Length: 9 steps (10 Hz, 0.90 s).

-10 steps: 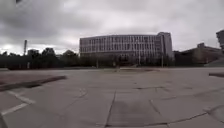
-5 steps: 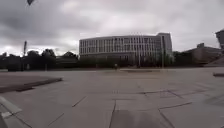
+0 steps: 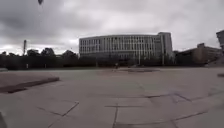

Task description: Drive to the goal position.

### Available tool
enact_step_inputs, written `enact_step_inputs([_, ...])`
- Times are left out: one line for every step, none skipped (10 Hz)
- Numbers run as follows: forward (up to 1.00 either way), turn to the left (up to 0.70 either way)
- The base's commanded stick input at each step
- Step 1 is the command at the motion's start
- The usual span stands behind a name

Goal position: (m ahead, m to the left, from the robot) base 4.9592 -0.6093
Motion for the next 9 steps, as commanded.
enact_step_inputs([0.70,0.20])
enact_step_inputs([0.70,0.01])
enact_step_inputs([0.70,0.00])
enact_step_inputs([0.70,0.00])
enact_step_inputs([0.70,0.00])
enact_step_inputs([0.70,0.00])
enact_step_inputs([0.70,0.00])
enact_step_inputs([0.70,0.00])
enact_step_inputs([0.70,0.00])
